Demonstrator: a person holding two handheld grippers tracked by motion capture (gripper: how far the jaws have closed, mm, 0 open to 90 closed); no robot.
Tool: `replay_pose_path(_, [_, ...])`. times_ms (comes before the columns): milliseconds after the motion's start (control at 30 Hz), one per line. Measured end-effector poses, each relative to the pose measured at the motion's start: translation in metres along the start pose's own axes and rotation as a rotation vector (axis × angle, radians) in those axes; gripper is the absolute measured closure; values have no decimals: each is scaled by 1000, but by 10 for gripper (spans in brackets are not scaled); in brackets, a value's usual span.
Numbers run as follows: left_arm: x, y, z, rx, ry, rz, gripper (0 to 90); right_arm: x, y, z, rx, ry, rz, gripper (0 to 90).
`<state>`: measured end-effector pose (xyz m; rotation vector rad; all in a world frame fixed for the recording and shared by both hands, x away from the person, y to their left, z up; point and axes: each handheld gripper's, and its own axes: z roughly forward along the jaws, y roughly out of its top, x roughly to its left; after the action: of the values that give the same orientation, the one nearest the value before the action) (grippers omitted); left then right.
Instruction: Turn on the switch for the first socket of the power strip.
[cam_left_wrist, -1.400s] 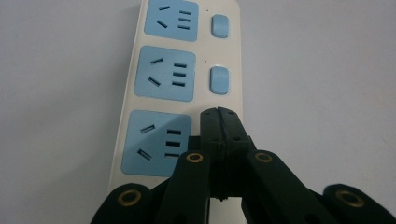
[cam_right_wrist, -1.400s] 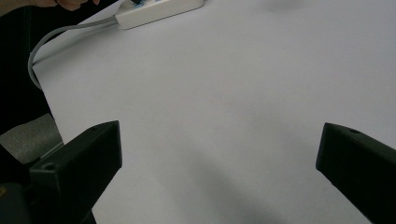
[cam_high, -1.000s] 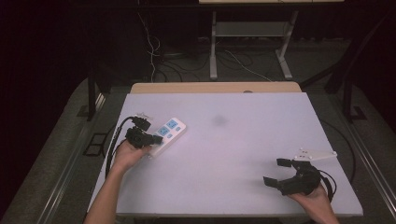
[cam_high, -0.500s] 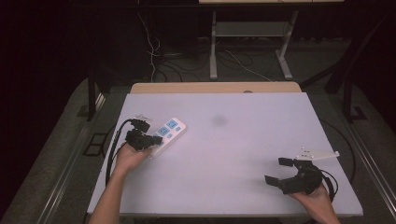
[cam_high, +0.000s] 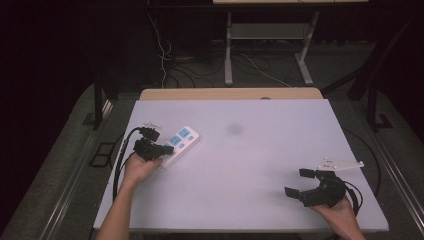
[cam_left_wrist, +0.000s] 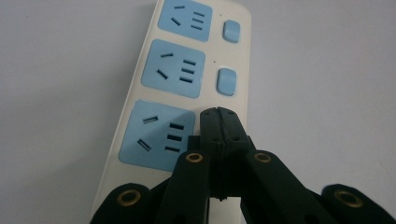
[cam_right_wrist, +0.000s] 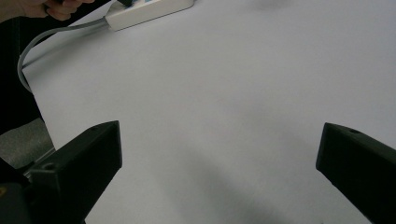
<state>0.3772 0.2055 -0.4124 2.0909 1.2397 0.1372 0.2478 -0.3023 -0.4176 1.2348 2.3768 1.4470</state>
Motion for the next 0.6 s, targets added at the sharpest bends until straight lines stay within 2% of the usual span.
replay_pose_path(100, [2, -1, -1, -9, 6, -9, 897, -1, 0, 0, -1, 0, 1, 0])
replay_pose_path(200, [2, 1, -4, -61, -24, -28, 896, -1, 0, 0, -2, 1, 2, 0])
replay_pose_path(267, [1, 3, -7, -82, -22, -27, 896, -2, 0, 0, 0, 0, 5, 0])
replay_pose_path(467, [2, 3, -13, -94, -7, -22, 896, -2, 0, 0, -1, 1, 4, 0])
replay_pose_path(600, [1, 3, -20, -121, 0, -24, 895, -2, 0, 0, 2, -1, 5, 0])
